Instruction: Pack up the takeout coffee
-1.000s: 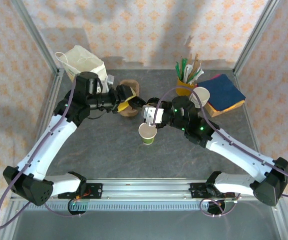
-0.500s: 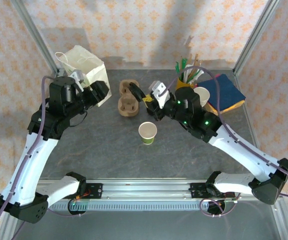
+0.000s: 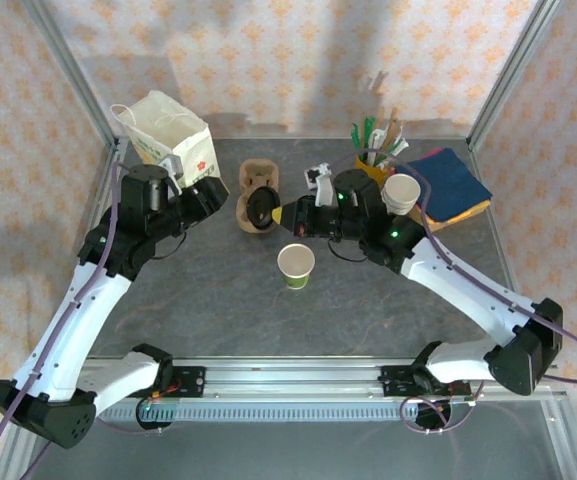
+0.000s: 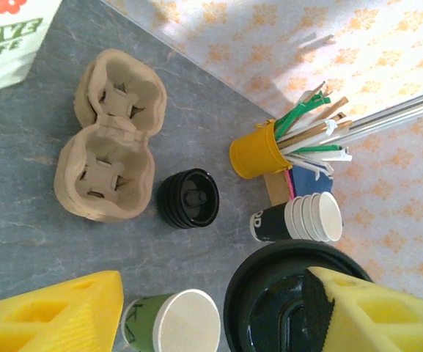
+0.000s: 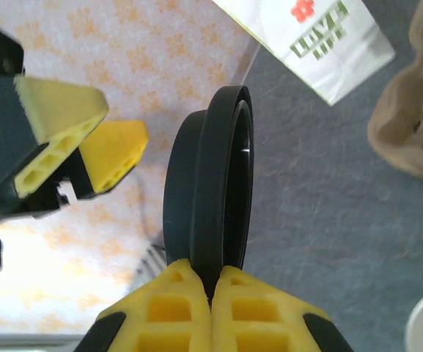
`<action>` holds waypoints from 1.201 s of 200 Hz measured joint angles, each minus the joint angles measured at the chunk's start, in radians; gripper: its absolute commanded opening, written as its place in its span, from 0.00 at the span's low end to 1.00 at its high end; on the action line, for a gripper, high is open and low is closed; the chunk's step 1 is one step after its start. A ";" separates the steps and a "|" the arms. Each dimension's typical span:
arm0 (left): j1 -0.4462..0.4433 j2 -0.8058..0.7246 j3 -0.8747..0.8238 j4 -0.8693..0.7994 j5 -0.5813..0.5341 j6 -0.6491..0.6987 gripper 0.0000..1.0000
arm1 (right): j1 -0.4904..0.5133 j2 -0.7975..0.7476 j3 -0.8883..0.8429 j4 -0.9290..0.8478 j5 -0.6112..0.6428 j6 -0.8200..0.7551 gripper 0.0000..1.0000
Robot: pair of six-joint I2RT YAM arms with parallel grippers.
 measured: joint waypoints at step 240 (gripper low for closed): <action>-0.013 -0.023 -0.259 0.248 0.133 -0.154 0.66 | -0.155 -0.247 -0.577 0.256 -0.050 0.446 0.00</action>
